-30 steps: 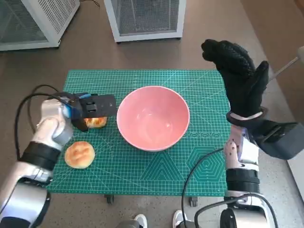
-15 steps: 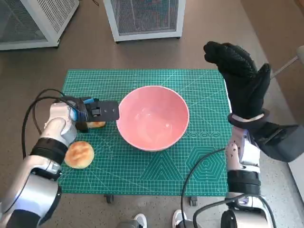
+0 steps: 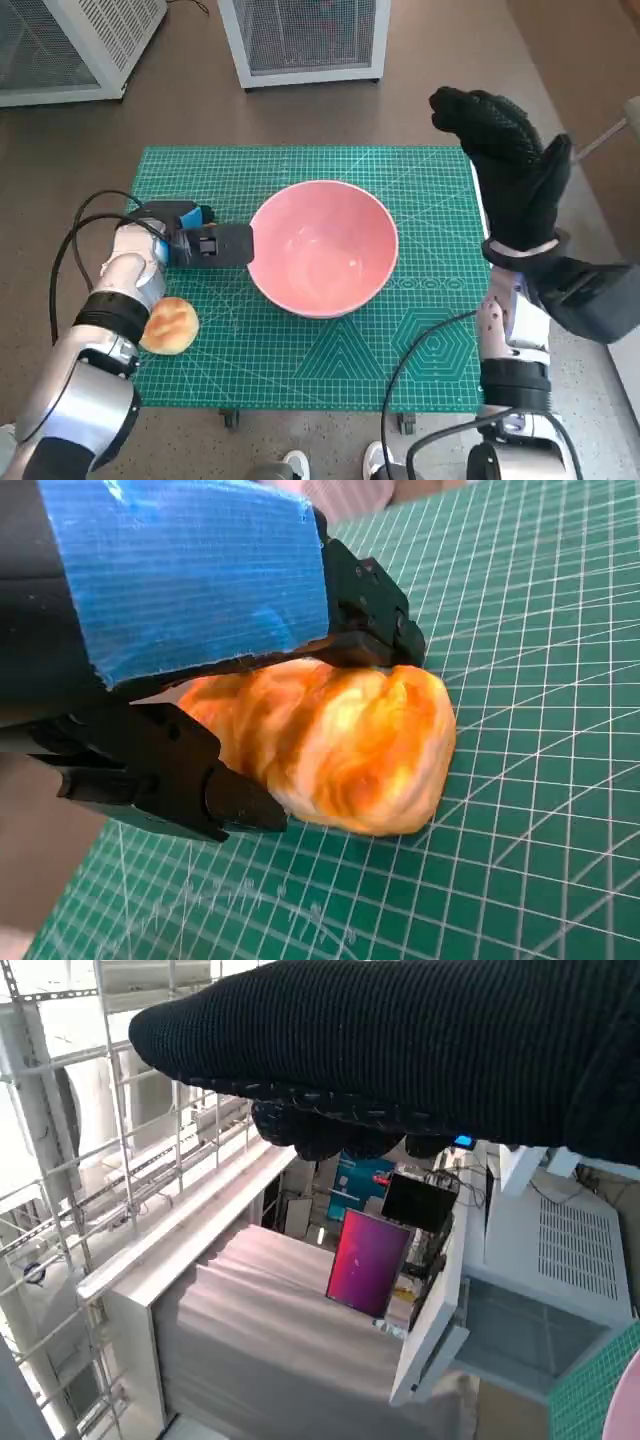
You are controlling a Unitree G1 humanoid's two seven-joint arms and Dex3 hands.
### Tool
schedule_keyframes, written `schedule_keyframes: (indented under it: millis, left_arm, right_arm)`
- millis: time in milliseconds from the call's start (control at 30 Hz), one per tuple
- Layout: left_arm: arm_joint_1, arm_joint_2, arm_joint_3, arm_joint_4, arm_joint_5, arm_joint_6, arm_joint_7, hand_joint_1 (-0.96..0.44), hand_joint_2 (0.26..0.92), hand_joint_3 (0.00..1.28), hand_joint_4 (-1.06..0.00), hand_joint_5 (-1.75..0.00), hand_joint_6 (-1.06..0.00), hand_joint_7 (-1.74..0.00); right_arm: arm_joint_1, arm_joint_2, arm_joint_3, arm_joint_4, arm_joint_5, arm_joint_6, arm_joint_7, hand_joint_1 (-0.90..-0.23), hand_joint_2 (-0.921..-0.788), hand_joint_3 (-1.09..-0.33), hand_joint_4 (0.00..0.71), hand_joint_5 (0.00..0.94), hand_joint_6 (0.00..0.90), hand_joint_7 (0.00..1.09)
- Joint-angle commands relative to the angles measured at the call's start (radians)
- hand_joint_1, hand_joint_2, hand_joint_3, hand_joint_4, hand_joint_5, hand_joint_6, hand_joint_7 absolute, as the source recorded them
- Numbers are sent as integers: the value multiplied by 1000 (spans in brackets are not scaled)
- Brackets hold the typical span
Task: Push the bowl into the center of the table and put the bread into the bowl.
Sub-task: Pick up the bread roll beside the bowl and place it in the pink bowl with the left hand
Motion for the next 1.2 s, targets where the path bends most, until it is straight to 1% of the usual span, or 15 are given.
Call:
schedule_keyframes:
  millis: [33,100,200,267,367,467,600,667,767,833,867,933,1000,1067,1200]
  left_arm:
    - [5,11,-13,24,16,-33,30,73,920,204,-531,-1438,-544,-950]
    - [5,15,-12,27,16,-40,40,30,920,195,-525,-1414,-534,-1111]
    - [5,22,-7,26,10,-48,48,10,920,189,-519,-1389,-532,-1202]
    - [4,30,1,18,4,-49,44,5,921,188,-517,-1383,-532,-1225]
    - [-5,41,18,7,-12,-47,28,2,920,181,-515,-1380,-545,-1226]
    - [-16,54,35,-17,-25,-35,6,1,920,158,-529,-1379,-583,-1176]
    - [-31,80,58,-97,-31,-5,-37,0,920,138,-549,-1375,-611,-1129]
    - [-28,98,78,-180,-34,24,-72,0,920,135,-560,-1367,-609,-1128]
    - [6,132,130,-365,-52,75,-120,0,920,127,-576,-1344,-608,-1133]
    - [37,152,169,-487,-68,99,-138,0,920,139,-572,-1321,-582,-1187]
    - [51,159,185,-538,-75,108,-145,0,920,129,-590,-1287,-584,-1200]
    - [91,180,236,-686,-98,109,-149,0,920,115,-613,-1245,-591,-1210]
    - [125,191,277,-807,-115,107,-152,1,920,84,-653,-1186,-622,-1192]
    - [145,193,299,-872,-120,108,-156,1,920,64,-680,-1161,-641,-1170]
    - [199,183,352,-1030,-150,67,-131,2,918,42,-712,-1157,-667,-1113]
  right_arm:
    - [32,-5,1,0,4,1,0,-659,-921,-653,239,2,222,228]
    - [31,-6,0,2,4,-2,0,-657,-921,-652,239,1,220,226]
    - [30,-7,-1,7,4,-5,2,-656,-921,-653,238,1,220,225]
    - [31,-7,-1,8,4,-7,2,-656,-921,-652,238,1,219,224]
    - [30,-7,-1,13,5,-11,3,-656,-921,-651,238,1,220,223]
    - [31,-6,-1,15,6,-14,4,-656,-921,-651,239,1,221,222]
    - [29,-6,-2,19,11,-12,6,-656,-921,-650,239,1,222,220]
    - [30,-5,-1,18,12,-12,5,-656,-921,-650,239,1,223,219]
    - [31,-2,0,15,11,-11,3,-656,-921,-650,239,1,223,218]
    - [33,0,3,13,9,-10,1,-656,-921,-649,239,1,224,217]
    - [33,1,3,13,9,-10,0,-656,-921,-649,239,1,224,216]
    - [34,2,4,13,10,-8,0,-655,-921,-649,239,1,224,215]
    - [36,4,5,11,11,-7,0,-654,-921,-649,239,1,225,214]
    - [37,4,6,9,12,-6,0,-654,-921,-649,239,1,225,214]
    - [42,5,7,1,14,-2,-1,-654,-921,-649,238,0,225,212]
